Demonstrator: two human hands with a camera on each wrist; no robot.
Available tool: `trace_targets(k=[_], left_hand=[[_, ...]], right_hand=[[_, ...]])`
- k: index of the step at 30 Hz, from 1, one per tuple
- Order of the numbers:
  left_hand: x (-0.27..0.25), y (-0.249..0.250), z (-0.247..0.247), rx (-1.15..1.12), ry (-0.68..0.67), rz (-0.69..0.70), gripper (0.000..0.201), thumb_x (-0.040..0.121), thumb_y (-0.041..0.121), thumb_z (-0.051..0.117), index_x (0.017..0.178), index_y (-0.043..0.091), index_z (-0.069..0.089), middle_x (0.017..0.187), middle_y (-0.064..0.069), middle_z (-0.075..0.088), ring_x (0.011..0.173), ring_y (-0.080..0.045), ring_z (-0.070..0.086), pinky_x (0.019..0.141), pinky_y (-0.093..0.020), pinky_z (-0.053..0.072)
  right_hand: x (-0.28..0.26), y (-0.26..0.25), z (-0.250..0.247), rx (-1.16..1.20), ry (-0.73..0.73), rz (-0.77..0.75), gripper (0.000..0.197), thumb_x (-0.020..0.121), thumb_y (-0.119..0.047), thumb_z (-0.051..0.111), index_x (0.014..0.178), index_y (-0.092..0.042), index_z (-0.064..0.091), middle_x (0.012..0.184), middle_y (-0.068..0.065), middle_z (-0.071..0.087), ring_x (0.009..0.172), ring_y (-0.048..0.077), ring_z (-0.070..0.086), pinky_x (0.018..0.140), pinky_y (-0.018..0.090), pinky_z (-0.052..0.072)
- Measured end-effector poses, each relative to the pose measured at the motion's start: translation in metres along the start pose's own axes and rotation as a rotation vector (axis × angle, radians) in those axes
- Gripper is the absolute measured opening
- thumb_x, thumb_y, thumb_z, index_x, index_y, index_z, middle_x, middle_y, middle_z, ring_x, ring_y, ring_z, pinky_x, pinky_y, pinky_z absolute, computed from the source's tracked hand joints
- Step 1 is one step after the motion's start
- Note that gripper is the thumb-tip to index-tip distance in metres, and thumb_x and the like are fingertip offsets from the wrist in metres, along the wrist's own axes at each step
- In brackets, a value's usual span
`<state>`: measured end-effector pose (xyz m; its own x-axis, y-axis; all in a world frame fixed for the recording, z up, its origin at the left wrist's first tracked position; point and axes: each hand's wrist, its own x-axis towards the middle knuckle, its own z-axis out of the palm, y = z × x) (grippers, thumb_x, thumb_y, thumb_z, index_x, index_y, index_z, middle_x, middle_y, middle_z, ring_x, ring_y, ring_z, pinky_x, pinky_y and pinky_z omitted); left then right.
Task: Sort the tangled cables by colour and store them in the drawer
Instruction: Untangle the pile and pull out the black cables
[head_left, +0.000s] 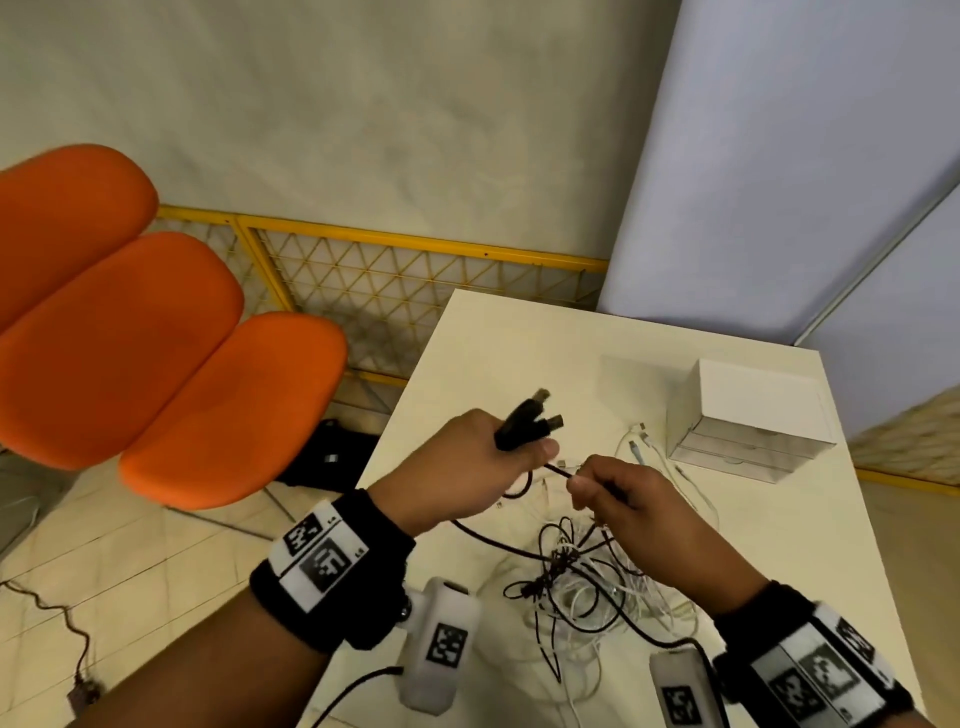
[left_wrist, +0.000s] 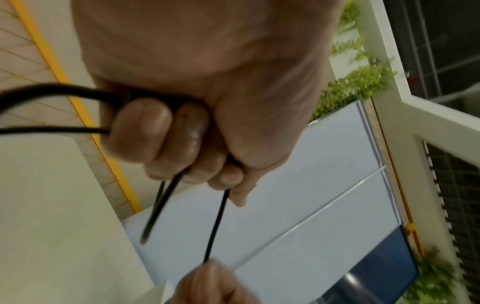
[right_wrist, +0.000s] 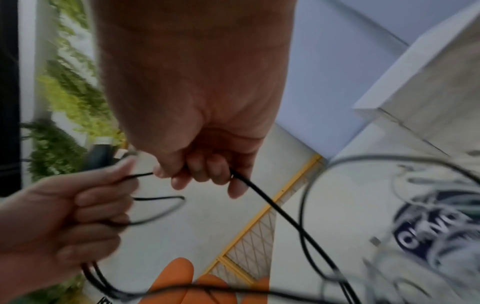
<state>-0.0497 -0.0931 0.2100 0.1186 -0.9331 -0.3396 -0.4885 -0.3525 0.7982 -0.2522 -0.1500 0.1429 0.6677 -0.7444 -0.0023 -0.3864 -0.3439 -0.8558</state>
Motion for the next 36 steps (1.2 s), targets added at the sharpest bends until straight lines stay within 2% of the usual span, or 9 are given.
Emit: trace_targets(k=[2,7,13,17,21,24,30,33,36], left_hand=[[-0.004,0.003,-0.013,-0.124,0.054,0.041,0.04,0.09,0.046,0.067,0.073,0.012,0.056,0.059,-0.003,0.04,0.052,-0.017,0.037,0.055,-0.031,0.031],[-0.021,0.021,-0.048,-0.644,0.194,0.186,0.029,0.091,0.023,0.068,0.068,0.022,0.051,0.056,0.0,0.029,0.047,-0.013,0.021,0.043,-0.023,0.019],[-0.029,0.023,-0.065,-0.851,0.266,0.255,0.026,0.086,0.031,0.064,0.07,0.018,0.049,0.057,0.001,0.025,0.044,-0.01,0.017,0.048,-0.03,0.011],[-0.023,0.007,-0.052,-0.739,0.187,0.184,0.032,0.085,0.04,0.065,0.078,0.009,0.064,0.058,0.0,0.021,0.048,-0.013,0.015,0.046,-0.03,0.012],[-0.012,-0.01,-0.018,-0.596,0.005,0.003,0.023,0.086,0.033,0.075,0.091,0.01,0.074,0.061,0.0,0.021,0.055,-0.018,0.013,0.05,-0.033,0.012],[-0.001,-0.019,0.01,-0.516,-0.101,-0.103,0.011,0.089,0.026,0.075,0.089,0.015,0.075,0.06,0.0,0.026,0.051,-0.013,0.02,0.049,-0.028,0.014],[0.016,-0.019,0.022,-0.169,-0.185,-0.131,0.038,0.091,0.05,0.066,0.08,0.014,0.066,0.05,0.005,0.038,0.042,-0.011,0.031,0.042,-0.024,0.025],[0.019,-0.015,0.017,-0.019,-0.168,-0.076,0.039,0.094,0.044,0.064,0.064,0.018,0.066,0.044,0.01,0.053,0.038,-0.005,0.041,0.044,-0.021,0.033],[0.02,-0.013,0.011,-0.02,-0.07,-0.032,0.04,0.093,0.04,0.066,0.059,0.019,0.061,0.04,0.009,0.048,0.039,-0.005,0.042,0.047,-0.021,0.035]], right_hand=[[0.0,0.014,0.003,0.019,0.001,0.008,0.028,0.097,-0.042,0.049,0.077,-0.025,0.059,0.067,0.002,0.054,0.061,0.017,0.05,0.06,0.031,0.041],[-0.003,0.062,0.018,0.107,-0.009,0.106,0.032,0.102,-0.027,0.047,0.072,-0.018,0.048,0.062,-0.009,0.044,0.059,0.006,0.04,0.058,0.02,0.036],[0.001,0.094,0.03,0.066,-0.026,0.157,0.032,0.103,-0.021,0.048,0.071,-0.022,0.053,0.068,0.007,0.054,0.063,0.008,0.048,0.065,0.026,0.04],[0.005,0.071,0.029,0.046,-0.014,0.126,0.032,0.1,-0.022,0.053,0.071,-0.033,0.06,0.062,-0.01,0.053,0.059,0.005,0.045,0.06,0.021,0.038],[0.012,0.028,0.024,-0.043,0.027,0.011,0.02,0.098,-0.028,0.056,0.082,-0.031,0.067,0.073,-0.008,0.065,0.069,0.011,0.059,0.067,0.027,0.045],[0.014,-0.004,0.02,-0.074,0.044,-0.107,0.02,0.097,-0.024,0.057,0.084,-0.036,0.065,0.063,-0.021,0.056,0.06,0.001,0.052,0.057,0.015,0.036],[0.011,-0.009,0.014,-0.178,0.007,-0.067,0.034,0.097,-0.016,0.057,0.075,-0.042,0.061,0.066,-0.028,0.062,0.062,-0.002,0.058,0.057,0.011,0.039],[0.007,-0.006,0.015,-0.181,-0.034,-0.059,0.026,0.096,-0.034,0.053,0.076,-0.047,0.06,0.073,-0.018,0.065,0.067,0.007,0.06,0.058,0.017,0.042],[0.007,0.008,0.015,-0.108,-0.023,-0.028,0.026,0.095,-0.046,0.044,0.075,-0.034,0.055,0.066,-0.008,0.057,0.062,0.009,0.052,0.058,0.02,0.038]])
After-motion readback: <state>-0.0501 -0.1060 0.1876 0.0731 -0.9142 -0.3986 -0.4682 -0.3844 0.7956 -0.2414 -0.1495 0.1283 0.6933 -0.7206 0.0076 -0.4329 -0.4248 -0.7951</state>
